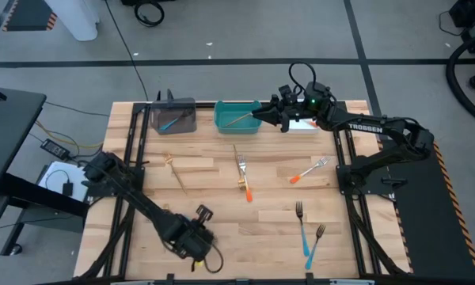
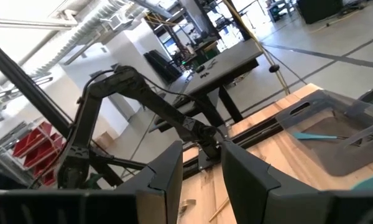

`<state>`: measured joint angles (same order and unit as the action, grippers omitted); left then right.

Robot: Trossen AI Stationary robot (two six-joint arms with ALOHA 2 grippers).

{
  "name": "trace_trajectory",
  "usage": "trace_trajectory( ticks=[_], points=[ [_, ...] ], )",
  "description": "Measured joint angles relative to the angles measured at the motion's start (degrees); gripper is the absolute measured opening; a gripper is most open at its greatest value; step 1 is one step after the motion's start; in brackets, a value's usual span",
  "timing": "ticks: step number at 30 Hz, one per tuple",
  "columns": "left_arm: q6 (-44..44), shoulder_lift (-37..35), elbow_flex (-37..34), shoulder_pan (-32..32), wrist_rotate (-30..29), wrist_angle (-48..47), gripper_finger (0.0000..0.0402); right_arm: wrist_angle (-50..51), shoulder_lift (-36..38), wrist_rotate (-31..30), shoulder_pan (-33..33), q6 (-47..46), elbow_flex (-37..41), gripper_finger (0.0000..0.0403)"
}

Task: Sort silverware by color (type)
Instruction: Put the blue fork into the black bin

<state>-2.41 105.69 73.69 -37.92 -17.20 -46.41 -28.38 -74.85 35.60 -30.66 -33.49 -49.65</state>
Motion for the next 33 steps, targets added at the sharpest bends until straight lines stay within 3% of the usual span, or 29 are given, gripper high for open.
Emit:
trace_trajectory(
  ticks=[6, 14, 27, 33],
  points=[
    [-5.0, -0.3, 5.3, 5.7, -8.2, -11.7, 0.0008, -0.1, 0.0, 0.7, -3.0, 0.0, 0.0, 0.0117],
    [-9.2, -7.5, 6.0, 18.7, -9.3, -17.4, 0.0008, -0.3, 0.0, 1.3, -8.5, 0.5, 0.0, 0.0117],
    [-1.8, -16.5, 6.0, 54.6, -9.3, -20.9, 0.0008, -0.3, 0.0, 7.3, -16.8, 3.4, 0.0, 0.0117],
    [0.1, -16.5, 2.6, 70.8, -3.4, -19.4, 0.0008, -0.2, 0.0, 7.6, -19.0, 8.3, 0.0, 0.0117]
  ],
)
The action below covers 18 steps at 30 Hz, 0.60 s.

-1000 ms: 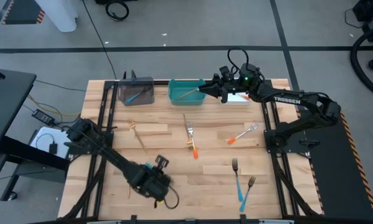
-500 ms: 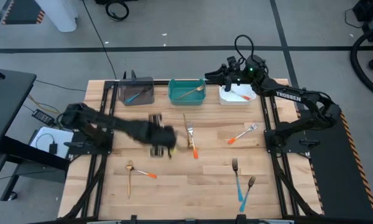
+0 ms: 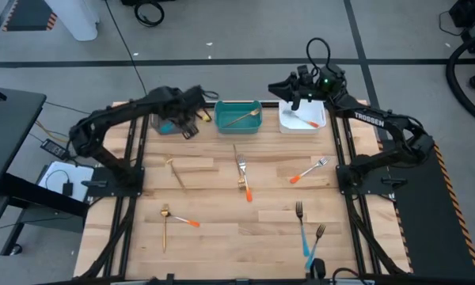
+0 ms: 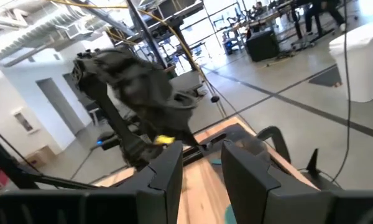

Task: Sort silverware by color (type)
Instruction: Put the blue fork into the black bin

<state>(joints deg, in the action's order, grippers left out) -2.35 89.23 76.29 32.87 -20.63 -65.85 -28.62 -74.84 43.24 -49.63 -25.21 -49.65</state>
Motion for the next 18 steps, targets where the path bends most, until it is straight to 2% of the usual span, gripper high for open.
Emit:
trace_trajectory(
  ticks=[3, 7, 12, 18],
  points=[
    [0.0, 0.0, -3.6, 6.3, 0.3, 2.8, 0.0008, 0.0, 0.0, 0.1, -1.0, 0.0, 0.0, 0.0117],
    [1.6, 0.0, -8.1, 12.0, 4.5, 7.7, 0.0009, 0.0, 0.0, 0.1, -2.1, 0.8, 0.0, 0.0117],
    [5.1, 0.0, -9.0, 15.5, 5.0, 13.5, 0.0010, 0.0, 0.0, 0.1, -2.9, 0.9, 0.0, 0.0117],
    [17.2, 0.2, -8.9, 16.8, 4.8, 18.5, 0.0020, 0.0, 0.0, 0.0, -3.1, 0.5, 0.0, 0.0117]
  ],
)
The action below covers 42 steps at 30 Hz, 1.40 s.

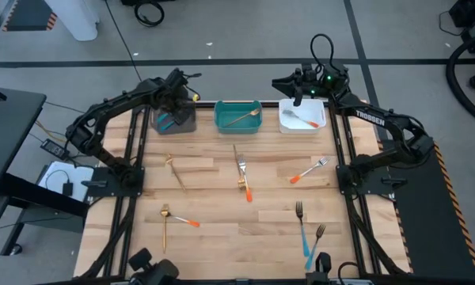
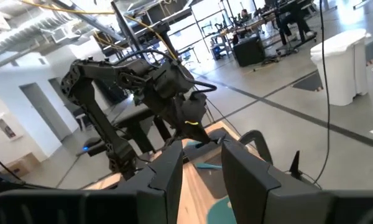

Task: Sort silverware by color (type)
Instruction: Put the blue fork into the black bin, then put the orange fork into the white bin

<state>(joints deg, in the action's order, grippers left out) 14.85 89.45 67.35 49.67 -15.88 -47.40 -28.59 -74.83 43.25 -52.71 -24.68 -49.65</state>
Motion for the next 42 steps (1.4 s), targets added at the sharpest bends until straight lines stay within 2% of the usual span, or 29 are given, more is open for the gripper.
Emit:
trace_trajectory(
  ticks=[5, 12, 26, 30, 34, 38, 42],
  points=[
    [4.9, 0.3, 0.0, 0.4, -0.1, 0.3, 0.0021, 0.0, 0.0, 0.0, 0.0, -4.3, 0.0, 0.0117],
    [5.4, 0.3, 0.0, 0.4, 0.3, 0.2, 0.0025, 0.0, 0.0, -0.1, 0.0, -5.1, 0.0, 0.0117],
    [4.2, 0.2, 0.0, 0.1, 1.5, 0.4, 0.0091, 0.1, 0.3, -4.7, 0.5, -6.8, 0.0, 0.0117],
    [2.3, 0.2, 1.5, -1.5, 2.4, -2.1, 0.0090, 0.0, 3.2, -4.7, 1.8, -8.1, 0.0, 0.0117],
    [2.1, 0.1, 4.4, -4.1, 6.7, -3.8, 0.0089, 0.6, 7.6, -4.7, 4.4, -6.3, 0.0, 0.0117],
    [1.2, -0.4, 7.4, -7.8, 12.6, -3.8, 0.0089, 9.1, 12.8, -5.4, 7.6, -2.6, 0.0, 0.0117],
    [2.0, -0.3, 10.7, -11.9, 15.7, -3.3, 0.0089, 32.3, 18.3, -13.1, 11.9, 8.9, 0.0, 0.0117]
  ],
)
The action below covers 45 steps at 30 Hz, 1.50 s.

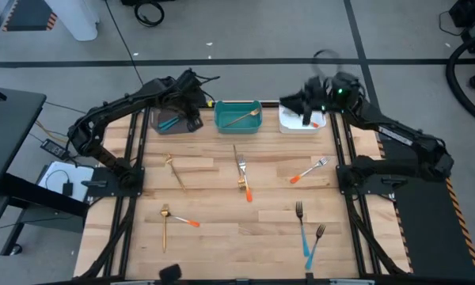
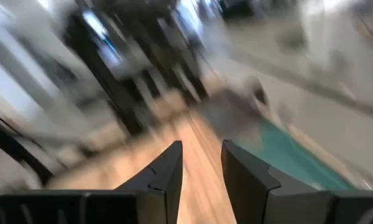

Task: Sort silverware by color (type)
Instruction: Put the orange fork into the white bin

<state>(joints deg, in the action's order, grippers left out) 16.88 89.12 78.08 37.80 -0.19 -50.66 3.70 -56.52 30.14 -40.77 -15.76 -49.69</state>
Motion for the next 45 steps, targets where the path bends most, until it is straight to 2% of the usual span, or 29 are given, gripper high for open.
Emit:
trace_trajectory(
  ticks=[4, 7, 11, 14, 20, 25, 29, 34, 45],
  points=[
    [3.0, 0.0, 2.3, -4.2, 0.1, 2.5, 0.0089, 22.6, 3.4, -9.9, 4.4, 6.4, 0.0, 0.0117],
    [4.6, 0.0, 3.0, -6.6, 0.1, 5.0, 0.0089, 35.6, 4.7, -12.5, 7.8, 9.7, 0.0, 0.0117],
    [6.5, 0.0, 3.0, -8.2, 0.1, 7.0, 0.0089, 47.5, 4.7, -15.8, 12.0, 15.0, 0.0, 0.0117],
    [6.7, 0.1, 3.0, -8.4, 0.1, 7.7, 0.0089, 52.0, 3.4, -17.2, 14.8, 20.5, 0.0, 0.0117],
    [5.2, 0.1, 3.0, -8.4, 0.1, 10.6, 0.0089, 55.5, -1.2, -20.8, 17.9, 34.8, 0.2, 0.0117],
    [2.4, 0.1, 3.0, -8.3, 0.0, 12.3, 0.0089, 55.5, -6.9, -19.8, 19.7, 42.2, 3.3, 0.0117],
    [1.7, 0.1, 3.0, -8.3, 0.0, 12.3, 0.0089, 54.5, -11.4, -20.3, 21.7, 43.1, 5.6, 0.0117],
    [1.7, 0.1, 3.0, -8.3, 0.0, 12.4, 0.0089, 52.1, -15.3, -24.7, 22.9, 43.1, 7.0, 0.0117],
    [0.4, 0.2, 3.0, -8.3, 0.0, 12.4, 0.0089, 51.3, -23.1, -24.7, 22.8, 42.8, 7.1, 0.0117]
  ],
)
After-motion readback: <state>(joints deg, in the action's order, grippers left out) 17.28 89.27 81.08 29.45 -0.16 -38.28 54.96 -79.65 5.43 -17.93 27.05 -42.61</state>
